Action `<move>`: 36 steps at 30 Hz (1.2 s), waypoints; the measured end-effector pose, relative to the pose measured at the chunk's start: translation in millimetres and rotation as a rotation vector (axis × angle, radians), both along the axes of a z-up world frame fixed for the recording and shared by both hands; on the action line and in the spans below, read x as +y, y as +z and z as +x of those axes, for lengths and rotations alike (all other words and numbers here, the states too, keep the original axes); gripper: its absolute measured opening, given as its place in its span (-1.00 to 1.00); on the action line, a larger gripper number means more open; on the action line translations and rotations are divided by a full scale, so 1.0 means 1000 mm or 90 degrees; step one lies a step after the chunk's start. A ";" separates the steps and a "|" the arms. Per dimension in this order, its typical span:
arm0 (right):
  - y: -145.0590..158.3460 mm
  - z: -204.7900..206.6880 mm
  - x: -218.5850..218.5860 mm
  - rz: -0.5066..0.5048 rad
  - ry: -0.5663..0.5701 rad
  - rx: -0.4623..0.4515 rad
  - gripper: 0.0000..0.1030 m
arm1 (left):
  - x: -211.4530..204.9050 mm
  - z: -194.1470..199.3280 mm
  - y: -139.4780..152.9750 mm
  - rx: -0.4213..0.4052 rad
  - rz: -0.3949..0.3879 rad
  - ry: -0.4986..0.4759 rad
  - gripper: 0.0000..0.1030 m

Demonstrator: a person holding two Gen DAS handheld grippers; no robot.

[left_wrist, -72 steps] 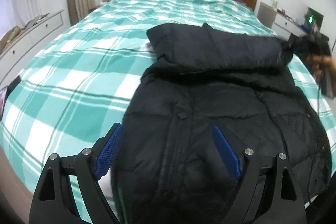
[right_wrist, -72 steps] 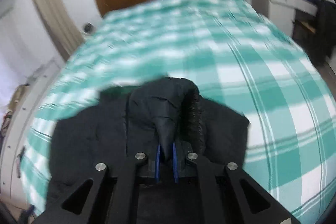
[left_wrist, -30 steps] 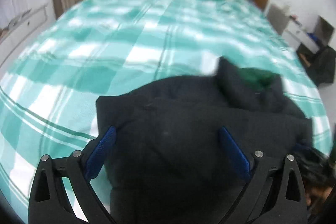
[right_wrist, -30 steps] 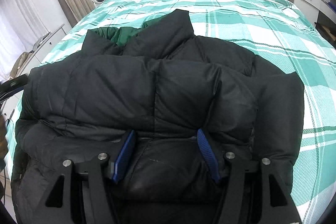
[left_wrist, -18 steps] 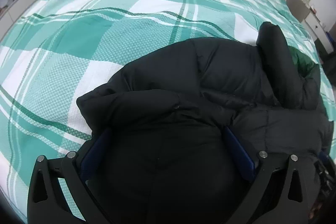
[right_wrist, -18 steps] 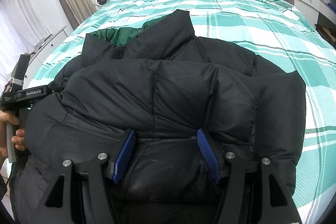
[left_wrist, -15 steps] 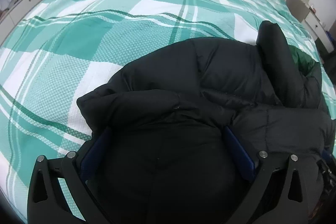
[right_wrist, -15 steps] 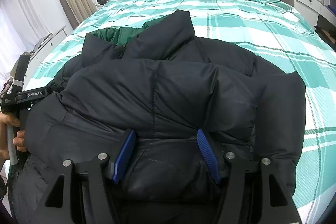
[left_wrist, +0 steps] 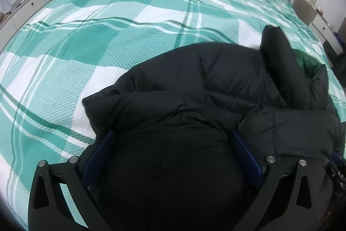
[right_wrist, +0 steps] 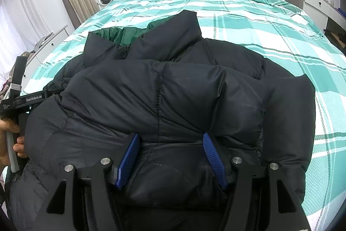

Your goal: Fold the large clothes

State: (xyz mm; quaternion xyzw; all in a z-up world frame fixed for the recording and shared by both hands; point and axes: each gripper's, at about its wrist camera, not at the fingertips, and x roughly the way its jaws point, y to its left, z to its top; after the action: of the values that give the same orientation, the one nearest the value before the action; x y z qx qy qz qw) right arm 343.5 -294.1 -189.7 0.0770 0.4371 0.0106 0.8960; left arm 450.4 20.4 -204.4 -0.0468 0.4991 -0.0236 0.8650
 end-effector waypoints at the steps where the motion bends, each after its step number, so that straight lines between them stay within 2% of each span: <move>1: 0.002 0.002 0.002 -0.003 0.002 0.005 0.22 | 0.002 -0.002 0.005 0.006 0.000 -0.003 0.99; 3: 0.012 0.003 0.005 -0.010 0.001 0.018 0.26 | 0.009 -0.014 0.020 0.002 -0.006 -0.001 0.99; 5: 0.028 -0.001 0.006 -0.001 -0.009 0.018 0.57 | 0.017 -0.039 0.043 -0.035 -0.019 -0.006 0.99; 6: 0.041 -0.008 0.007 0.004 -0.017 -0.001 0.69 | 0.020 -0.050 0.051 -0.052 -0.021 -0.011 0.99; 10: 0.094 -0.046 0.015 0.016 -0.016 -0.076 0.70 | 0.031 -0.122 0.092 -0.145 0.015 -0.048 0.99; 14: 0.137 -0.112 0.020 0.011 -0.003 -0.143 0.70 | 0.041 -0.205 0.125 -0.251 0.039 -0.071 0.99; 16: 0.151 -0.158 0.014 0.026 -0.004 -0.196 0.70 | 0.048 -0.251 0.134 -0.293 0.053 -0.061 0.99; 18: 0.157 -0.212 0.002 0.039 -0.038 -0.258 0.70 | 0.056 -0.288 0.136 -0.311 0.049 -0.052 0.99; 20: 0.159 -0.258 -0.010 0.048 -0.087 -0.295 0.70 | 0.067 -0.327 0.131 -0.305 0.033 -0.041 0.99; 23: 0.160 -0.333 -0.029 0.052 -0.154 -0.355 0.78 | 0.077 -0.361 0.120 -0.273 0.021 -0.026 0.99; 24: 0.161 -0.351 -0.033 0.052 -0.165 -0.369 0.97 | 0.080 -0.370 0.115 -0.254 0.028 -0.027 0.99; 26: 0.162 -0.388 -0.042 0.032 -0.186 -0.384 1.00 | 0.080 -0.381 0.109 -0.209 0.058 -0.032 0.99; 28: 0.163 -0.408 -0.048 0.005 -0.195 -0.379 1.00 | 0.083 -0.389 0.104 -0.183 0.070 -0.022 0.99; 30: 0.163 -0.416 -0.048 -0.014 -0.187 -0.353 1.00 | 0.084 -0.395 0.105 -0.175 0.053 -0.024 0.99; 34: 0.158 -0.413 -0.045 -0.040 -0.185 -0.284 1.00 | 0.072 -0.399 0.123 -0.208 0.086 -0.041 0.99; 36: 0.151 -0.406 -0.040 -0.027 -0.181 -0.259 1.00 | 0.064 -0.399 0.132 -0.217 0.098 -0.047 0.99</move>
State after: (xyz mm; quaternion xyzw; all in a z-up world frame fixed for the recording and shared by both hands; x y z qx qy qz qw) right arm -62.2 -333.6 -38.2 0.1152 0.2331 -0.1092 0.9594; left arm 51.0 84.5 -72.4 0.0425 0.3469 -0.0243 0.9366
